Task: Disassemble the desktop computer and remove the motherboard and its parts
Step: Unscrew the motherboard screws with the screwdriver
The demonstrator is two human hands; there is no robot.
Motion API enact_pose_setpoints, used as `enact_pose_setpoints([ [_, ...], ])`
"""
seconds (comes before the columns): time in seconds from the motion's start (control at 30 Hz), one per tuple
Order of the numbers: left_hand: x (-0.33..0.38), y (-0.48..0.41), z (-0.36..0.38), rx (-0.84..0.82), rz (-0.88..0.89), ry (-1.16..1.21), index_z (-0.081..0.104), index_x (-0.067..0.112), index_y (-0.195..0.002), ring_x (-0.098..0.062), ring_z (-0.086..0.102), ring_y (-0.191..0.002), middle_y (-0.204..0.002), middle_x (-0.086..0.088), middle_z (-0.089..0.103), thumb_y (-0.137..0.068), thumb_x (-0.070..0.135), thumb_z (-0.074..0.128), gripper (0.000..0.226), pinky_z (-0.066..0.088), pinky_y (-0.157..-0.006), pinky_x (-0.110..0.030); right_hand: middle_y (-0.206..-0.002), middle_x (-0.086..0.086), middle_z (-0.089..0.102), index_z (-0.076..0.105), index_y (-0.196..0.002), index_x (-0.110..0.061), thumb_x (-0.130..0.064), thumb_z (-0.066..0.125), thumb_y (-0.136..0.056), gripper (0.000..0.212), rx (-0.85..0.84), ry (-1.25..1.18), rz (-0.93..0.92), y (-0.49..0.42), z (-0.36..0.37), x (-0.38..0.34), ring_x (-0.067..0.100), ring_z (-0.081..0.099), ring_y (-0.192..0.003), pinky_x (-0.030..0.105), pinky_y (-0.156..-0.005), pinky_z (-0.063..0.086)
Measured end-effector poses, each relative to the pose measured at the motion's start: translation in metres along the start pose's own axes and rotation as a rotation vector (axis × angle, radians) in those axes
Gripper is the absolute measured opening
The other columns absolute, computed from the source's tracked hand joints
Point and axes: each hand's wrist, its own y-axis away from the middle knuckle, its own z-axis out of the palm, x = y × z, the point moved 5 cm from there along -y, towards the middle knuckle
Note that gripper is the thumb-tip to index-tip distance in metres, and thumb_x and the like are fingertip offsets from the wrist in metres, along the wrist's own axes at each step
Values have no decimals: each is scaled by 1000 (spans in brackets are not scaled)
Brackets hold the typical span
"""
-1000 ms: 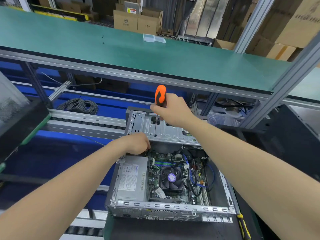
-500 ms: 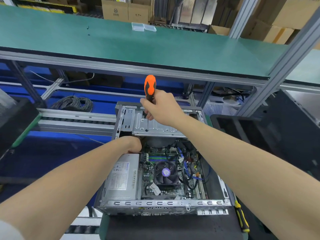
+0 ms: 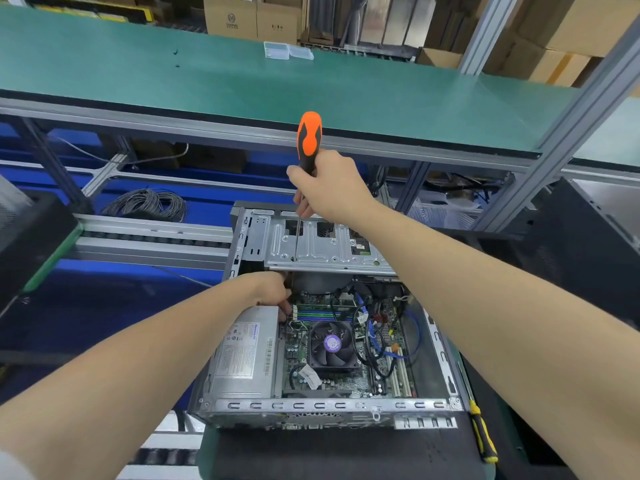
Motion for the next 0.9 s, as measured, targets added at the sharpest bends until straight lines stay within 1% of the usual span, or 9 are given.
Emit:
enact_pose_setpoints([
  [0.1,-2,-4,1,-9,-5,-84,29,-13,-149,-20,68,-76,-118,-20,73,-114,23,36,51,56,-93,-38,-70,10,74,61,-94,1,-24,53,-100,27,11,-20,20,-3,-2,1,18,72,-50,24,-55,60],
  [0.17,-1,-3,2,-38,-2,-169,44,-18,-141,-13,68,-77,-122,-20,72,-114,25,31,52,53,-85,-24,-70,10,75,60,-92,-1,-24,53,-100,25,15,-34,43,-6,-5,3,19,72,-50,25,-54,59],
  [0.2,0,-3,3,-49,-9,-202,50,-17,-137,-14,69,-82,-126,-22,70,-115,26,29,53,51,-81,-19,-69,9,75,60,-91,-3,-24,52,-100,23,14,-39,54,-6,-7,3,19,73,-51,23,-54,57],
  [0.27,1,-4,1,-20,-24,-259,53,-15,-136,-25,69,-108,-135,-24,65,-115,22,29,49,51,-95,-26,-68,7,75,59,-90,-6,-24,52,-100,21,13,-52,63,-7,-10,3,20,73,-52,21,-54,56],
  [0.33,4,-4,-4,68,13,-423,50,-11,-140,-28,62,-118,-141,-22,60,-112,15,39,40,47,-107,-34,-68,7,75,59,-89,-5,-24,53,-100,22,17,-56,52,-6,-11,2,19,73,-51,21,-54,57],
  [0.4,8,0,-5,88,14,-629,49,-6,-144,-26,59,-115,-146,-19,54,-108,13,47,41,47,-102,-34,-69,9,75,60,-88,-3,-24,53,-99,24,13,-31,22,-1,-7,0,17,72,-51,22,-54,58],
  [0.5,7,-3,-4,50,-16,-805,30,-6,-155,-32,54,-134,-156,-19,43,-105,7,50,56,48,-102,-34,-71,9,74,58,-89,-6,-26,54,-101,24,8,5,-12,9,2,1,14,71,-50,25,-57,60],
  [0.73,12,-4,0,-8,23,-903,3,7,-164,-34,36,-150,-169,-17,22,-103,0,49,76,39,-113,-36,-77,11,73,59,-97,-3,-28,55,-102,26,22,59,-58,22,14,2,21,73,-59,42,-69,62],
  [0.9,11,-5,3,-35,52,-947,13,10,-164,-29,25,-155,-171,-12,17,-104,0,42,68,28,-122,-36,-79,14,72,59,-94,-2,-27,55,-102,27,38,65,-60,24,16,-1,32,72,-70,46,-73,61],
])
